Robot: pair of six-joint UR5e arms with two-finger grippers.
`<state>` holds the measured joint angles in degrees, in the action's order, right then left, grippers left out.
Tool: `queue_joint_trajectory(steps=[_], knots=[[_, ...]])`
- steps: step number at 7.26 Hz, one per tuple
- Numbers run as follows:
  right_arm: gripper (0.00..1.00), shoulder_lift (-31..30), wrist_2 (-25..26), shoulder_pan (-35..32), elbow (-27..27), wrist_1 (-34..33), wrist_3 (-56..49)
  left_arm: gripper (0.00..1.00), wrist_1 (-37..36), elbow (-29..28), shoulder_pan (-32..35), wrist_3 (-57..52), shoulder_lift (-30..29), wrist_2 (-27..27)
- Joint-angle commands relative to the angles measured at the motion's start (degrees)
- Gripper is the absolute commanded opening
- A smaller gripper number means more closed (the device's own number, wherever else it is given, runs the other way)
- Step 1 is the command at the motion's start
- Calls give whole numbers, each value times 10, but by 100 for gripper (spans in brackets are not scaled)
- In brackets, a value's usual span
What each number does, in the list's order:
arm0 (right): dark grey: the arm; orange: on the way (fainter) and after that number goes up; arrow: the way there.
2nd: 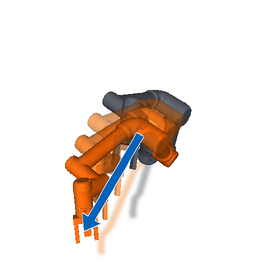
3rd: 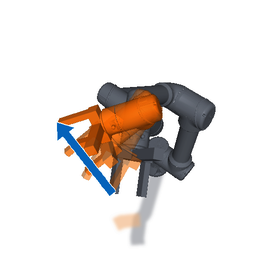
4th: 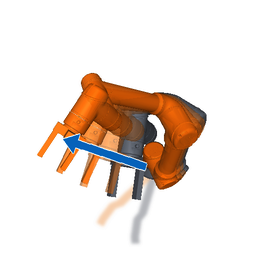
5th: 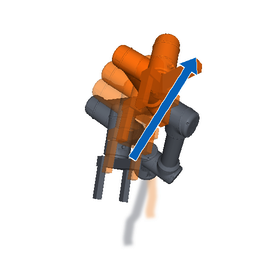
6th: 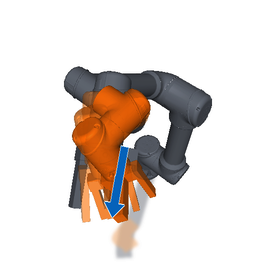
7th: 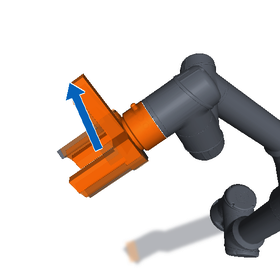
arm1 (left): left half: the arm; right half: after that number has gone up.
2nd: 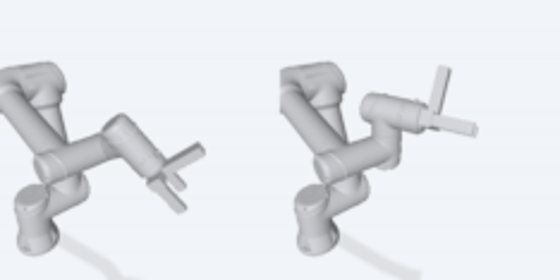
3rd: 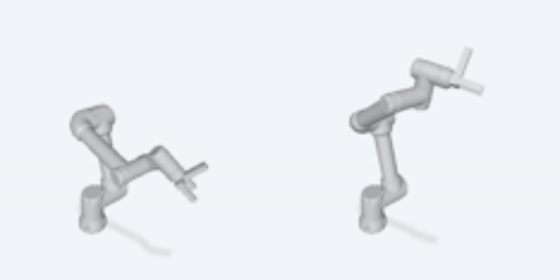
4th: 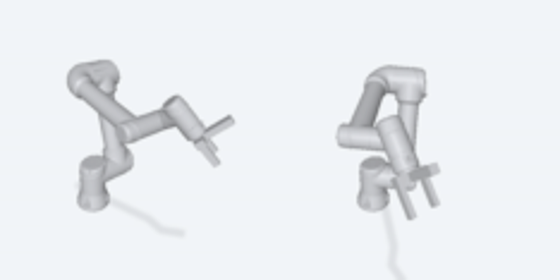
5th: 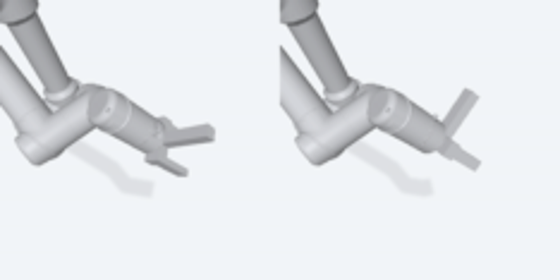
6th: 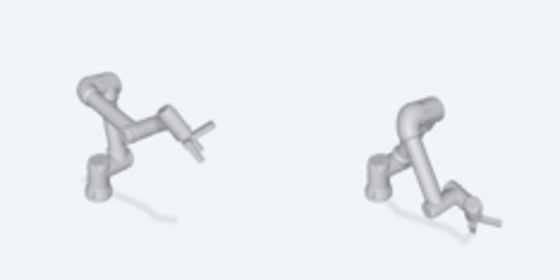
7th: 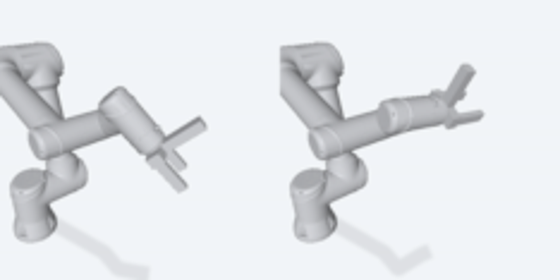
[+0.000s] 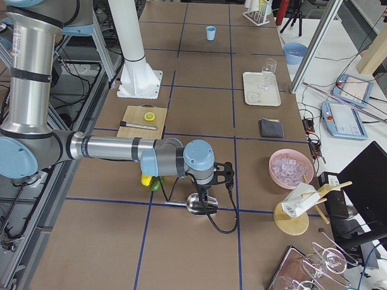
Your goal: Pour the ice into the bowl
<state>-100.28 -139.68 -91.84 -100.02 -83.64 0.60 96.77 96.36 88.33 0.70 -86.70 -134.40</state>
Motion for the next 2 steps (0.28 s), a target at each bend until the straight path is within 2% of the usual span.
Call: queue_joint_trajectory(steps=[1, 2], knots=[[100, 0, -1, 0, 2, 0, -1, 100, 0, 0, 0, 0, 0, -1], [100, 0, -1, 0, 2, 0, -1, 100, 0, 0, 0, 0, 0, -1]])
